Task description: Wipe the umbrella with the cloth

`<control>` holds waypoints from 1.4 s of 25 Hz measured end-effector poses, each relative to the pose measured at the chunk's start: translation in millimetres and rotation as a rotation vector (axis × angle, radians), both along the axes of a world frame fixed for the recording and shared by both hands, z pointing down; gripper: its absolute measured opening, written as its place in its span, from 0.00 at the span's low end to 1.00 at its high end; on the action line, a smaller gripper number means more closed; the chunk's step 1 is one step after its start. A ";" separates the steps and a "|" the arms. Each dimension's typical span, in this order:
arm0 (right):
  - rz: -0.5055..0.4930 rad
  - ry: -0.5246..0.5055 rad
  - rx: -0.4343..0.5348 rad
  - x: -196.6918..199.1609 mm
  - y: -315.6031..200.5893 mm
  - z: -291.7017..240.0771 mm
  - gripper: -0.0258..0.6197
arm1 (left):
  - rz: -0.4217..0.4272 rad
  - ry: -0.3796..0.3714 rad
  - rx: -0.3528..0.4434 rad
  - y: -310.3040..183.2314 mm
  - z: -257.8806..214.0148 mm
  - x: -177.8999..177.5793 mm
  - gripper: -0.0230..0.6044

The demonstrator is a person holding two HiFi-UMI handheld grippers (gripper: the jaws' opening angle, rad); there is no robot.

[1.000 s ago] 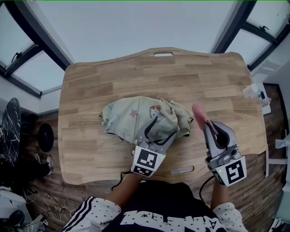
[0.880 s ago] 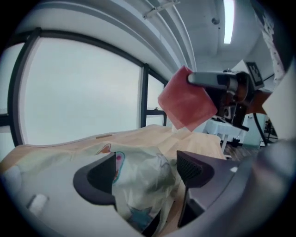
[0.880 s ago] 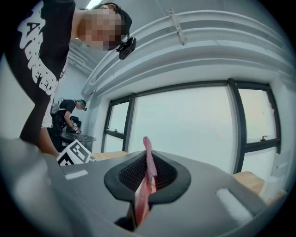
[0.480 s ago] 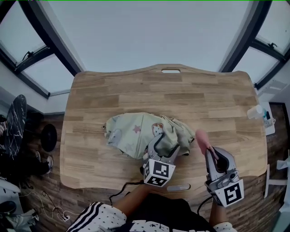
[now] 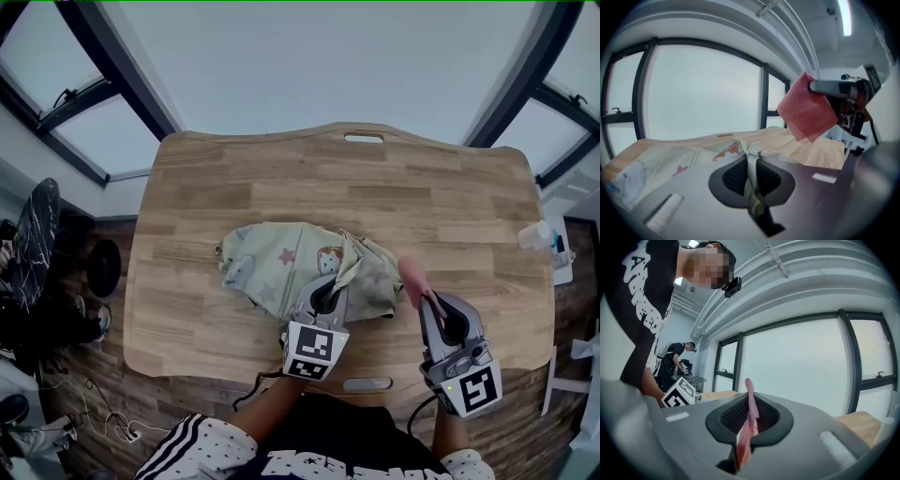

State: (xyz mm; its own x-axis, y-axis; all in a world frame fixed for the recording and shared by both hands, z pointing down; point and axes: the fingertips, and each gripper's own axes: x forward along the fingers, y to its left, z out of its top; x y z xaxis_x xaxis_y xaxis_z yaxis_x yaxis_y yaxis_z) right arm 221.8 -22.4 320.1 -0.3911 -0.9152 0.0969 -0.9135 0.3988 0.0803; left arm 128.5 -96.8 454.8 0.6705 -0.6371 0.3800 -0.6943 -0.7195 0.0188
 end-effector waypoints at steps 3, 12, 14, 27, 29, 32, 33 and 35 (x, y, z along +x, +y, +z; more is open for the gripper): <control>-0.008 -0.003 -0.004 -4.5 -3.8 1.3 0.08 | -0.006 0.037 -0.007 -0.1 -9.9 -7.2 0.03; -0.027 -0.023 -0.005 -27.8 -18.5 1.9 0.08 | -0.005 0.122 -0.036 -6.2 -31.3 -37.7 0.03; -0.025 -0.026 -0.007 -31.7 -21.1 2.9 0.08 | -0.016 0.145 -0.045 -8.4 -32.0 -47.0 0.03; -0.005 -0.056 -0.006 -58.4 -34.2 -0.3 0.08 | -0.077 0.271 -0.082 -32.4 -40.1 -100.4 0.03; -0.004 -0.052 -0.005 -62.2 -39.0 -1.3 0.08 | -0.086 0.306 -0.104 -35.6 -37.6 -106.2 0.03; -0.010 -0.030 0.011 -67.6 -48.3 -6.4 0.08 | -0.095 0.334 -0.119 -38.4 -34.2 -112.3 0.03; -0.012 -0.018 0.022 -69.7 -52.0 -9.2 0.08 | -0.094 0.338 -0.121 -38.6 -33.0 -113.9 0.03; -0.019 0.018 0.045 -75.1 -60.4 -14.3 0.08 | -0.095 0.359 -0.133 -38.9 -30.5 -117.7 0.03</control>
State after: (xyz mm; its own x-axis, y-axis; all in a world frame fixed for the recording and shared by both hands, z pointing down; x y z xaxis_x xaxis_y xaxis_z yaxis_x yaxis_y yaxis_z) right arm 146.7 -82.9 305.8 -0.4072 -0.9111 0.0634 -0.9039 0.4120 0.1150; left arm 10.8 -135.8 424.3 0.7160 -0.6641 0.2152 -0.6902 -0.6271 0.3610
